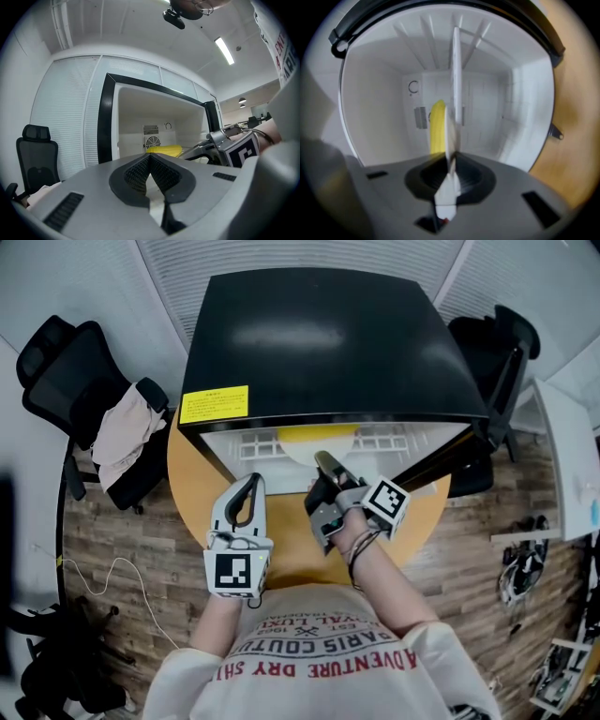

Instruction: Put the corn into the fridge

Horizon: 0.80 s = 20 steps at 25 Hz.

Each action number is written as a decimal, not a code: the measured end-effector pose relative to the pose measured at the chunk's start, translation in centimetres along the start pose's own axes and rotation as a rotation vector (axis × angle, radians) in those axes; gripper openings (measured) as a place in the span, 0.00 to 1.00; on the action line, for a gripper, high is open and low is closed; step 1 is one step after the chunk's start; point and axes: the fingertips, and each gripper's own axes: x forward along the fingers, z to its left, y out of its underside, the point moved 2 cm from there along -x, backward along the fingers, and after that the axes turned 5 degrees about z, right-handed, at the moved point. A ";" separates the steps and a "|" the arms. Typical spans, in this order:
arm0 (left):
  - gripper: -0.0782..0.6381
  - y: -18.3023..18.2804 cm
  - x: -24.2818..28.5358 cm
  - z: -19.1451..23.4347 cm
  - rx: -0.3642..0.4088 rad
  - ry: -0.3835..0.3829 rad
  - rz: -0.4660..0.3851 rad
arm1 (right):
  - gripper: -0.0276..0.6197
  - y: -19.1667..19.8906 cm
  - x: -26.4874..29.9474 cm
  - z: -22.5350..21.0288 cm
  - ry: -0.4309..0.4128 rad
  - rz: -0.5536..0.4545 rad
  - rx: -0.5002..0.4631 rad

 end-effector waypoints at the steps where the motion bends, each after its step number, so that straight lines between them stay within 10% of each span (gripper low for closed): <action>1: 0.14 0.0 0.1 0.1 -0.003 -0.002 0.001 | 0.14 0.0 0.1 0.0 -0.003 -0.004 0.002; 20: 0.14 0.3 0.1 -0.7 0.001 0.018 0.001 | 0.28 1.0 -1.0 1.5 -0.057 0.028 -0.112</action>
